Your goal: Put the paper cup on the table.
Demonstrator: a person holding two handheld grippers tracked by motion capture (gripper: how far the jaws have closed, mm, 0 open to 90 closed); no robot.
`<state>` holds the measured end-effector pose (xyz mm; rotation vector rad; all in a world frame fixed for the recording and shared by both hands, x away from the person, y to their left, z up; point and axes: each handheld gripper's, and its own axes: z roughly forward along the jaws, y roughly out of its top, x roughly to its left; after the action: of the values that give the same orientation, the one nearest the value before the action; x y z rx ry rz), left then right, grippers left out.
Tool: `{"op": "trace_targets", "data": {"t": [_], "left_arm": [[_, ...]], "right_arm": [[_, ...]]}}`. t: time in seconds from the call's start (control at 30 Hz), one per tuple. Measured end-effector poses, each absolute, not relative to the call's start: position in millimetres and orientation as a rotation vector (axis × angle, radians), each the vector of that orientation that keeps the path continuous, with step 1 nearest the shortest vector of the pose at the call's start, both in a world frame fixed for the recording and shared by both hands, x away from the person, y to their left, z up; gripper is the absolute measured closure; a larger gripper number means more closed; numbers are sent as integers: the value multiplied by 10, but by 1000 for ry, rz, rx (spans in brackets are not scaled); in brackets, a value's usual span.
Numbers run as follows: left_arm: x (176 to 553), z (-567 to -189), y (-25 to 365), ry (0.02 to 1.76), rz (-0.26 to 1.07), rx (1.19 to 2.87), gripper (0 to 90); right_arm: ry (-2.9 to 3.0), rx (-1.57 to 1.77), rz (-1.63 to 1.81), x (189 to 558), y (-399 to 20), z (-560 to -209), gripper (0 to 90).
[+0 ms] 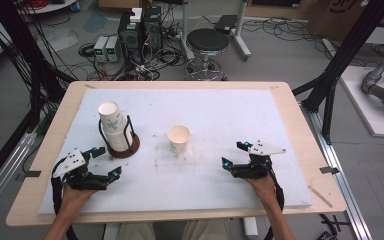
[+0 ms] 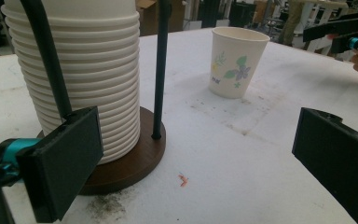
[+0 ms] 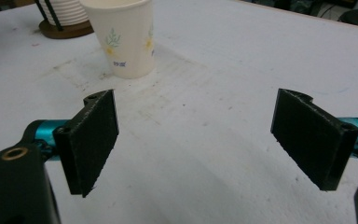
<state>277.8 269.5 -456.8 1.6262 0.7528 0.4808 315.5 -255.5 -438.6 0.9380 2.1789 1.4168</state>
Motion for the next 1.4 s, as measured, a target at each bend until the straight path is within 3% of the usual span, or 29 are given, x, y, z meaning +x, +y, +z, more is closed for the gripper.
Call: {"op": "trace_targets", "data": {"t": [1.4], "left_arm": [[2769, -4574, 2709, 780, 498, 1601, 18]], "right_arm": [[2082, 978, 1430, 3087, -2700, -4518, 153]]}}
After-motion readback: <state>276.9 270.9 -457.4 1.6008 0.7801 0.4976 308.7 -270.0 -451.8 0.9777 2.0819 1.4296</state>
